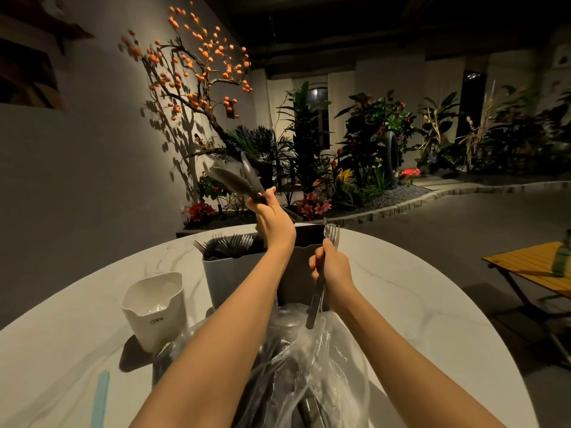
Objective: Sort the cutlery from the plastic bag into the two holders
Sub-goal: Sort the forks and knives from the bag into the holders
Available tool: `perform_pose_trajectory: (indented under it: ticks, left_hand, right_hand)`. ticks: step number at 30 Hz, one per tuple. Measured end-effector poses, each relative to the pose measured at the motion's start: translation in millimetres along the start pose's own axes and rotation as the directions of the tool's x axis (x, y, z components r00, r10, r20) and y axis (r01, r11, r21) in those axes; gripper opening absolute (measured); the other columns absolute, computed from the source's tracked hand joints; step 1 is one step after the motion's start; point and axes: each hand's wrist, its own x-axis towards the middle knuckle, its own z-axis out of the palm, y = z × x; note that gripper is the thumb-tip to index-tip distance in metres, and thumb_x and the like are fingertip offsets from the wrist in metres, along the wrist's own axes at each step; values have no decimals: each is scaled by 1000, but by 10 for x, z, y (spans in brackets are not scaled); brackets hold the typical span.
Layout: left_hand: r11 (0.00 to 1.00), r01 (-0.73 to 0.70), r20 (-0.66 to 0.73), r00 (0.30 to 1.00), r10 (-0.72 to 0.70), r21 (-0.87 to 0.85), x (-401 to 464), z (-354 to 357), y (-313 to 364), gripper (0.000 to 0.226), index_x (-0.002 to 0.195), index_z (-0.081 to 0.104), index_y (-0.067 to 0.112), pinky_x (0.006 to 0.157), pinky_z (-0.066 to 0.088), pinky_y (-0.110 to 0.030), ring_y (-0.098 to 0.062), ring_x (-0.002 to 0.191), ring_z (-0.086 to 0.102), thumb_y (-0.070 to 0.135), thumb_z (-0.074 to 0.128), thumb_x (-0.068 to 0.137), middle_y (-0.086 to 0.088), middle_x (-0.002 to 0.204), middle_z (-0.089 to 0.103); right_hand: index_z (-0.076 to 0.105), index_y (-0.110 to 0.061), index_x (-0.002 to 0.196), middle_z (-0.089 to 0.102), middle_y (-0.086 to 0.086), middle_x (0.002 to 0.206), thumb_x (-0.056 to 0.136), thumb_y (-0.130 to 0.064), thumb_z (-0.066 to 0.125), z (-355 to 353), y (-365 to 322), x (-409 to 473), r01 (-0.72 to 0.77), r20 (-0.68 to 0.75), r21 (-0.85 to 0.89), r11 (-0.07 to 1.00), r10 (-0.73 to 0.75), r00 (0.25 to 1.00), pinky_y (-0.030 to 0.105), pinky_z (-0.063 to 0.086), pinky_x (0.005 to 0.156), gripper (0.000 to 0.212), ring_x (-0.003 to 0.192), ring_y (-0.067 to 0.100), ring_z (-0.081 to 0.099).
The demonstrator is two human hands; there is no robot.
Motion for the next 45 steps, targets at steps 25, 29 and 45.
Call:
perform_pose_trajectory:
  ticks: [25,29,45]
  left_hand:
    - [802,-406,314,905,287,438,-89,-241,-128,62,140,33,19,103,30,-43,-19,113,56,32,66,89,1,132,55]
    - [703,-526,405,843,354,479,-78,-338,-152,26,121,64,19,105,32,-42,-18,121,53,26,53,97,2,125,63]
    - [939,-244,456,883,111,243,-371,-792,198,27,115,55,15,66,50,-18,1,67,58,29,62,93,-5,99,60]
  right_hand:
    - [51,-12,68,51,5,61,105,-34,28,17,29,-48,37,14,-16,999,-36,999,22,36,51,49,51,12,41]
    - [52,-12,67,54,5,62,106,-34,28,51,-6,-100,89,43,-55,995,-86,995,19,36,51,51,52,11,44]
    - [53,-12,68,49,1,55,103,-40,34,325,-75,-498,139,281,-122,983,-100,955,14,38,43,50,42,5,45]
